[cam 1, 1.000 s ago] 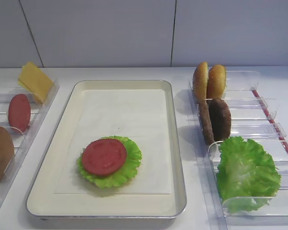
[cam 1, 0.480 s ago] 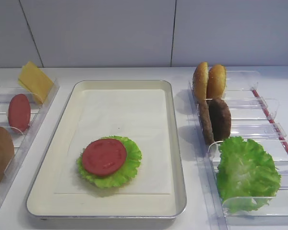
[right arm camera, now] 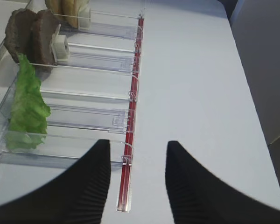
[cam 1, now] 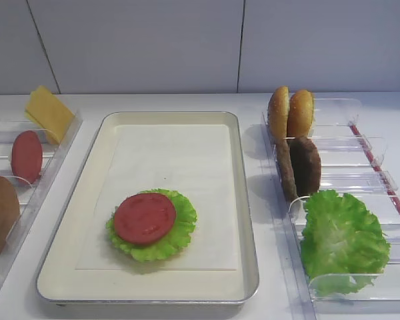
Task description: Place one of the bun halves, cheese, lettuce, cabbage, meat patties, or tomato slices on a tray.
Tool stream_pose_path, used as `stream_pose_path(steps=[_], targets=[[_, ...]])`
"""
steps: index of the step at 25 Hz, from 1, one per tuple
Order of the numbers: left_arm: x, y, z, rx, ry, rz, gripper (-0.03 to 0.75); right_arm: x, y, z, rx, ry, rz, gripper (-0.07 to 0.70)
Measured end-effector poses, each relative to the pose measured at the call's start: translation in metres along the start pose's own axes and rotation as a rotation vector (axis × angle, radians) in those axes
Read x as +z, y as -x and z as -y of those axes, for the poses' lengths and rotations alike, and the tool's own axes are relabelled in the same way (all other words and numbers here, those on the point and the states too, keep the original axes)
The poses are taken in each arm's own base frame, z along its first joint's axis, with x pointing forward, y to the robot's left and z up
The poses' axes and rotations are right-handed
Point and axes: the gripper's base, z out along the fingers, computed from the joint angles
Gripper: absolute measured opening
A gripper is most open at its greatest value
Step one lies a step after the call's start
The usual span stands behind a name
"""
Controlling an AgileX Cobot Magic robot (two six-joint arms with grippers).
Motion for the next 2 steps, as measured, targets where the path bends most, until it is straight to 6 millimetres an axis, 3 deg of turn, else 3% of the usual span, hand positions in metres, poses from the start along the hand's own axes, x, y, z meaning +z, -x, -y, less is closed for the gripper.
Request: stream_pose_path(steps=[2], targets=[[0.0, 0.0, 0.0, 0.0, 0.0, 0.0, 0.468, 0.0, 0.0, 0.0, 0.0, 0.0, 0.0, 0.332]])
